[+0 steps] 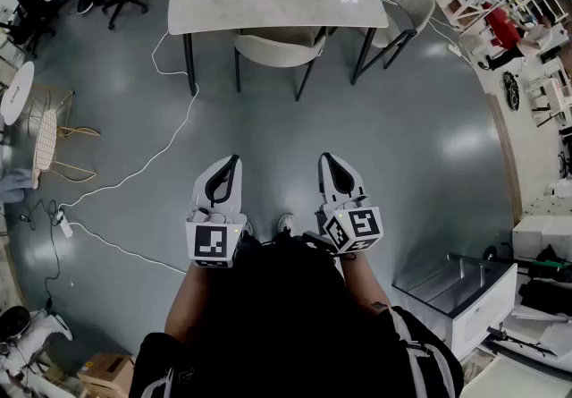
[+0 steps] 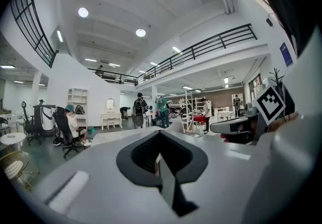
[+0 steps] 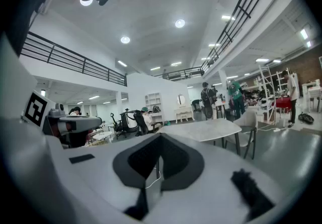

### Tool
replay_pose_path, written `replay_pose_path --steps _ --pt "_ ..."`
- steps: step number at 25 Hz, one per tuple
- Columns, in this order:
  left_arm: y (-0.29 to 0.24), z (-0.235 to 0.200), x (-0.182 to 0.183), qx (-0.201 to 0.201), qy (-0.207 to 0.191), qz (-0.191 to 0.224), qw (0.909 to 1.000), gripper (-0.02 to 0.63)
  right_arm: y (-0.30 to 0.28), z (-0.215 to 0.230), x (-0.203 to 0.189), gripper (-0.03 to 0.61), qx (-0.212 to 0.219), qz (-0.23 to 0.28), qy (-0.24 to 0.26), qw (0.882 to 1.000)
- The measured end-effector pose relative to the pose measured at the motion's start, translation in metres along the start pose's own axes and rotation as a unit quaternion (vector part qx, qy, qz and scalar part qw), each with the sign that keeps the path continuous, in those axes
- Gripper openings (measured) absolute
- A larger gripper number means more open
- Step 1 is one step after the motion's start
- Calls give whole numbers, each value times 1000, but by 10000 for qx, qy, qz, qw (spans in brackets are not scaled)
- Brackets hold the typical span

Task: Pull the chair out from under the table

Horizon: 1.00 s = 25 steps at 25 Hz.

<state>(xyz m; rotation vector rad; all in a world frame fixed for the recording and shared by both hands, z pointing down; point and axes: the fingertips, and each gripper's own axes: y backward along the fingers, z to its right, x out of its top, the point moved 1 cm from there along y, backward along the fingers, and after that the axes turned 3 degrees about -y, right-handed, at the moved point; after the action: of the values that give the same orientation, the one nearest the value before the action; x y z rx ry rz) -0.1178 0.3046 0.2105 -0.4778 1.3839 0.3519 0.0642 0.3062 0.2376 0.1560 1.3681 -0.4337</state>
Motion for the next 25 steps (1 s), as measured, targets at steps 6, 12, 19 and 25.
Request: replay_pose_path --steps 6,12,19,25 --pt "-3 2 0 -79 -39 17 10000 8 -4 -1 -1 15 64 6 -8 10000" --pt "-7 7 2 -9 18 -29 10000 8 -2 7 0 15 56 27 -27 10000" --pt "-16 16 3 -11 -114 -42 9999 8 3 21 3 15 88 63 -189 9998" --pt "-34 34 -5 12 -148 -252 9996 8 7 45 -2 15 197 16 -222 9996"
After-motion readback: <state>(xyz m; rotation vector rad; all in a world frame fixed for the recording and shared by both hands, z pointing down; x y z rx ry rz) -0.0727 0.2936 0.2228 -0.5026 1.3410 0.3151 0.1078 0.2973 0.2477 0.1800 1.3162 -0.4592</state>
